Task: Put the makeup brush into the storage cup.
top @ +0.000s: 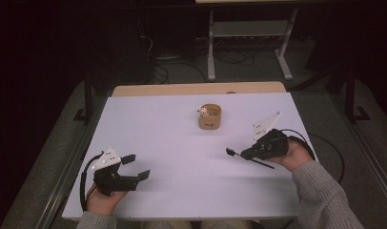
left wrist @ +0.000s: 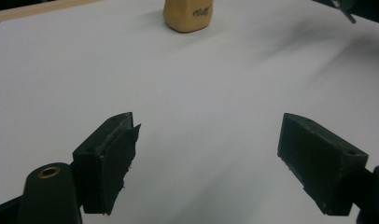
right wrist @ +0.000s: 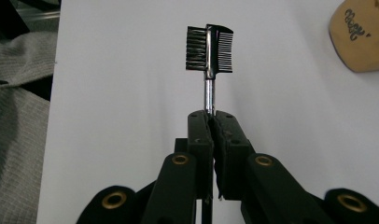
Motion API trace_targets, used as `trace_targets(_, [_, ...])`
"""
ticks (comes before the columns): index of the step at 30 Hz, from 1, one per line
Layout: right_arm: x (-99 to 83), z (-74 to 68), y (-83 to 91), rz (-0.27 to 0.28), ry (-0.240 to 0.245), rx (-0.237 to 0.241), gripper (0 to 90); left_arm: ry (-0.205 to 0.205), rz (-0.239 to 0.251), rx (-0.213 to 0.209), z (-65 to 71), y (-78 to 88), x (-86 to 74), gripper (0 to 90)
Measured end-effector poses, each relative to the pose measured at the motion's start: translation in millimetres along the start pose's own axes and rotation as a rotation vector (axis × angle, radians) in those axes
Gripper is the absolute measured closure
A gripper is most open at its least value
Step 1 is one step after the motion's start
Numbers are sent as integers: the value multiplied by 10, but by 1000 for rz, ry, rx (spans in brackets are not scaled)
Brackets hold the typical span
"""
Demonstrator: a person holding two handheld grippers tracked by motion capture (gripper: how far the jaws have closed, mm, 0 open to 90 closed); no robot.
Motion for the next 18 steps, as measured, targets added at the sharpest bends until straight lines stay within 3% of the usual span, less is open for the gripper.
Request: trace_targets(18, [301, -118, 77, 134, -42, 29, 850, -83, -38, -97, 292, -274, 202, 218])
Point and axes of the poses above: each handheld gripper's, and its own axes: y roughly backward along the jaws, x roughly out of its top, z roughly to its right, the point moved 10 cm from there along -y, roughly forward along the jaws, and after that the axes turned 7 degrees about -x, right-handed, at the moved point
